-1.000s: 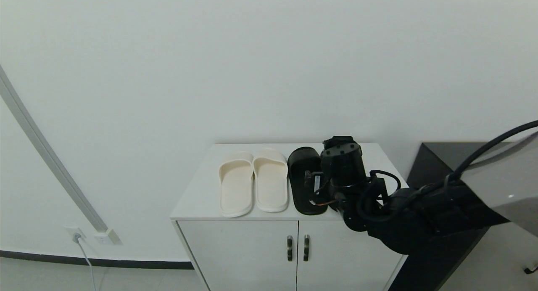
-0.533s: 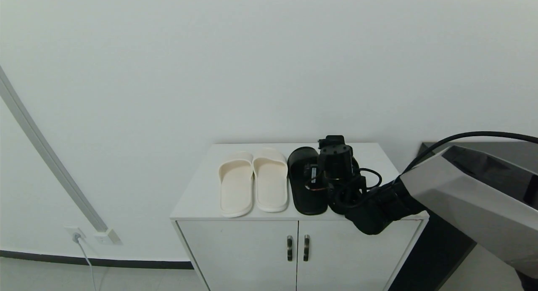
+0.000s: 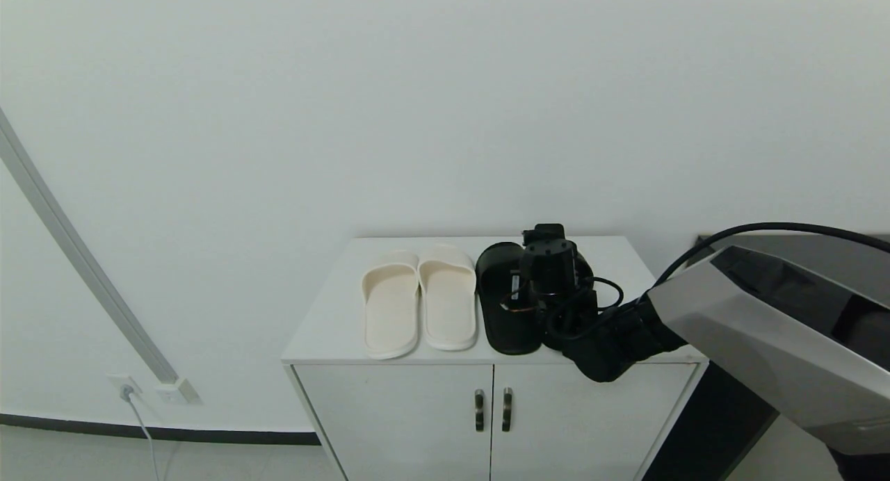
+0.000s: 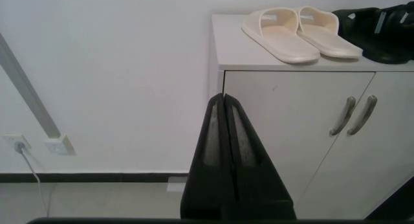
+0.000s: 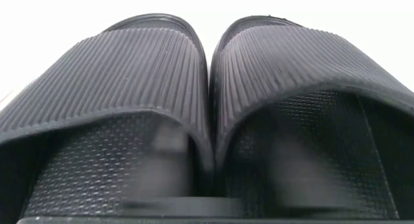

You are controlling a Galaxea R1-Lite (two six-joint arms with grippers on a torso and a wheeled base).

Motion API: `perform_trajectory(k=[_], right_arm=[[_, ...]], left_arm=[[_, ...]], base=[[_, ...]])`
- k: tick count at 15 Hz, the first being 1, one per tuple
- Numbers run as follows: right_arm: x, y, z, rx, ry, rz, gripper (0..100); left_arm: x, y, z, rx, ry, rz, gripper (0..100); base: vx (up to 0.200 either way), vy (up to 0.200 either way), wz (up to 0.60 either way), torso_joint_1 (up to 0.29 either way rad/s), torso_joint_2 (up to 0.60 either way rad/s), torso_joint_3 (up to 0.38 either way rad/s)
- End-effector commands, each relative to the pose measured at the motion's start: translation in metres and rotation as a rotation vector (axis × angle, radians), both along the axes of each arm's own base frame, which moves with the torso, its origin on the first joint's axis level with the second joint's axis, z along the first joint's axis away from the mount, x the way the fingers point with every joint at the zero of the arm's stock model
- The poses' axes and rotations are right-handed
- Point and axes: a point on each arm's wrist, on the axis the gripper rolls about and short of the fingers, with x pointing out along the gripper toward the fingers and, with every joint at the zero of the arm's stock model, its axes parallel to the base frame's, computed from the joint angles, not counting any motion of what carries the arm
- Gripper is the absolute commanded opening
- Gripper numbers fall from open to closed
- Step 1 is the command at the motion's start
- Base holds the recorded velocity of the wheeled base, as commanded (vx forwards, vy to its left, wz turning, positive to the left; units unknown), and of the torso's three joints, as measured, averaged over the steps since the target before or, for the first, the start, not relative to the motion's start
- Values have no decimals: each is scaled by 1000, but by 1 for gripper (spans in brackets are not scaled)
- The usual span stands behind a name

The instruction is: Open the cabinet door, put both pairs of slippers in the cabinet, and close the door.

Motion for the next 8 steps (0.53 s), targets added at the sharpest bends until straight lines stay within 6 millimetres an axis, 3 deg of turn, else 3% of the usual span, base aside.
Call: perform_trajectory(k=[1,5,8], right_arm=[[-1,-1,4,4,-5,-1,0],[-15,-9,32,22,-32,2,0],[-65,-30,68,-11,-34,89,0]], left_arm=[[0,0,0,-1,0,0,0],[0,0,0,-1,0,0,0],[0,0,0,-1,0,2,0]], base=[[0,0,0,0,0,0],[0,0,0,0,0,0],[0,0,0,0,0,0]])
